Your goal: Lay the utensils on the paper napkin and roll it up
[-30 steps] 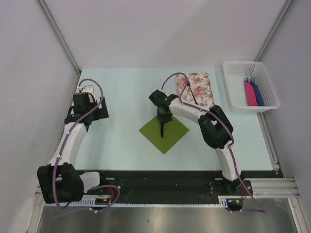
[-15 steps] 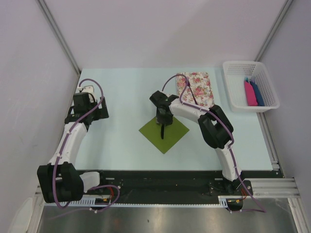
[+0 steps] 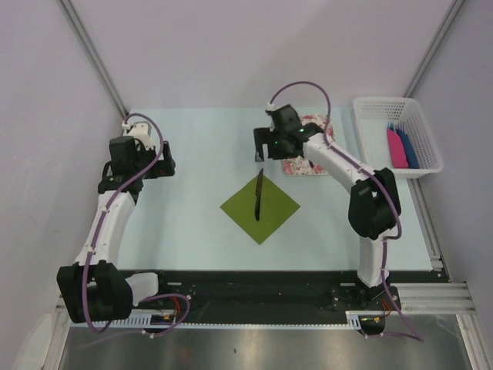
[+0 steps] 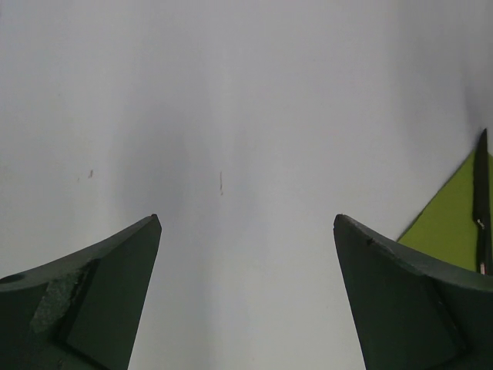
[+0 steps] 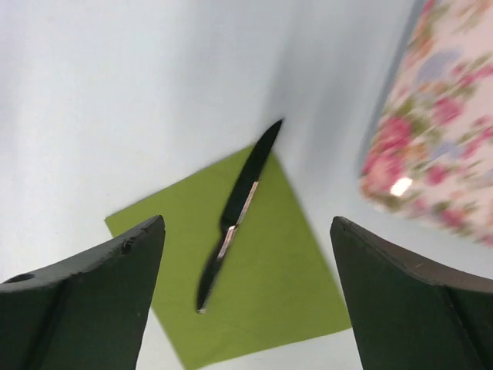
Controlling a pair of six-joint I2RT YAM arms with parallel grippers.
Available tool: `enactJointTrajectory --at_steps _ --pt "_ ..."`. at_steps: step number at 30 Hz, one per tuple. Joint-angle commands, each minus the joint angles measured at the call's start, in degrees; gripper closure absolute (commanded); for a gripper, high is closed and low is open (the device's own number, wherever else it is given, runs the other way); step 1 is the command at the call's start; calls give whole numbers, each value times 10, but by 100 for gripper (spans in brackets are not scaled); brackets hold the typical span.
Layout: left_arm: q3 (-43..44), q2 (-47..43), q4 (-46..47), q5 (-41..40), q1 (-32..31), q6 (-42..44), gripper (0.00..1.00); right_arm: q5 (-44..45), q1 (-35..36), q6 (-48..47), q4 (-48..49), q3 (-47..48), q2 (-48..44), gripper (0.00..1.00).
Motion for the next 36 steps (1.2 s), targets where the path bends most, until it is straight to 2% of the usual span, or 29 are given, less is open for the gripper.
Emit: enactJointTrajectory --at_steps 1,6,8,10,12,16,19,27,36 --pt "34 -16 77 99 5 19 0 -116 -92 -169 29 18 -37 4" --pt "77 27 81 128 4 12 0 -126 -152 -233 7 57 8 5" --pt "96 55 73 131 3 4 0 -131 -173 -248 -11 97 48 10" --pt "107 70 60 131 3 2 0 -130 -186 -252 -17 125 87 19" --pt "115 84 52 128 4 2 0 -128 -200 -255 -16 161 113 23" --pt "112 85 43 119 3 18 0 -123 -215 -266 -21 226 178 44" --pt "108 85 39 110 4 19 0 -119 -221 -273 -19 259 219 54" --pt "98 85 30 97 3 11 0 -103 -225 -288 -21 343 299 60" --pt "99 93 23 88 4 18 0 -80 -226 -295 -7 355 340 64"
